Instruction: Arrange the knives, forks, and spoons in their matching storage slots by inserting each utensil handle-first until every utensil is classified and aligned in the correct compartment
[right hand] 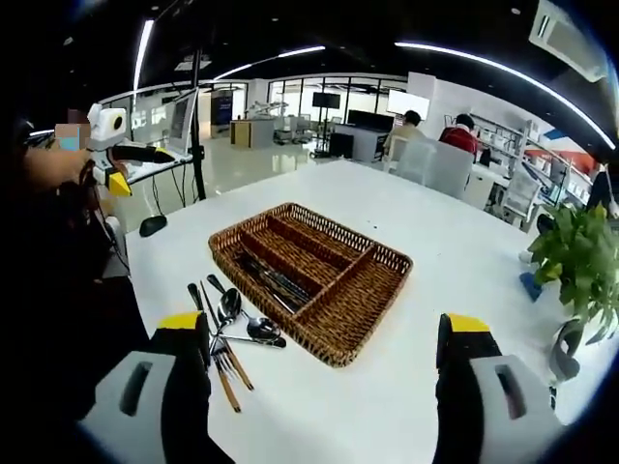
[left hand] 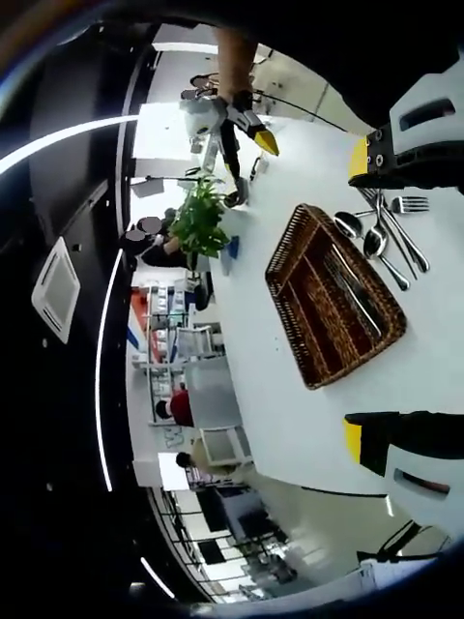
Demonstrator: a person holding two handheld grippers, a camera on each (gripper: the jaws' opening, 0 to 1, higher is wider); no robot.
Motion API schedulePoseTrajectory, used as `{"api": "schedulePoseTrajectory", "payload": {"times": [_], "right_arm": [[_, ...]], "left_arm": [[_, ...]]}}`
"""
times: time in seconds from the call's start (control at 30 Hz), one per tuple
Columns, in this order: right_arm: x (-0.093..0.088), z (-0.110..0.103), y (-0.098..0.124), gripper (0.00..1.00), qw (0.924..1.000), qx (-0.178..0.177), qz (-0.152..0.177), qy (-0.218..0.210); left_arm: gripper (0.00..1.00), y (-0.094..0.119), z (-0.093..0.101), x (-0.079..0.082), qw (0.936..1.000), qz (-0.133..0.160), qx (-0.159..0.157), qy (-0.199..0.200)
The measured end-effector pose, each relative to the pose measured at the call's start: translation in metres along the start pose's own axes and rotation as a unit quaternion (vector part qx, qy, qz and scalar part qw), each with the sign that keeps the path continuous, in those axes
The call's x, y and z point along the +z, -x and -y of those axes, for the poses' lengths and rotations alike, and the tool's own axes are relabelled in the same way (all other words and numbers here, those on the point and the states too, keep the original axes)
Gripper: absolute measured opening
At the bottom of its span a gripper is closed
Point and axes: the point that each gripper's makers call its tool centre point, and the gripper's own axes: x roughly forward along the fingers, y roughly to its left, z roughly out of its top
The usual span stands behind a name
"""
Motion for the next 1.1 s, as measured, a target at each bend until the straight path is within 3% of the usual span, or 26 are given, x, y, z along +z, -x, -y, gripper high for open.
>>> {"api": "schedulePoseTrajectory", "payload": {"times": [0.47,1.1], "right_arm": [[0.008,-0.009,-0.009,0.99,0.9999,0.005,0.008,0.007],[0.012,-0.038,-0.045,0.99,0.9988,0.043,-0.001,0.026]], "left_arm": [[1.0,0.005,0.004,-0.001,1.0,0.001,0.005,0.001],[1.0,0.009,-0.01,-0.007,0.9999,-0.01,0.008,0.006]]}}
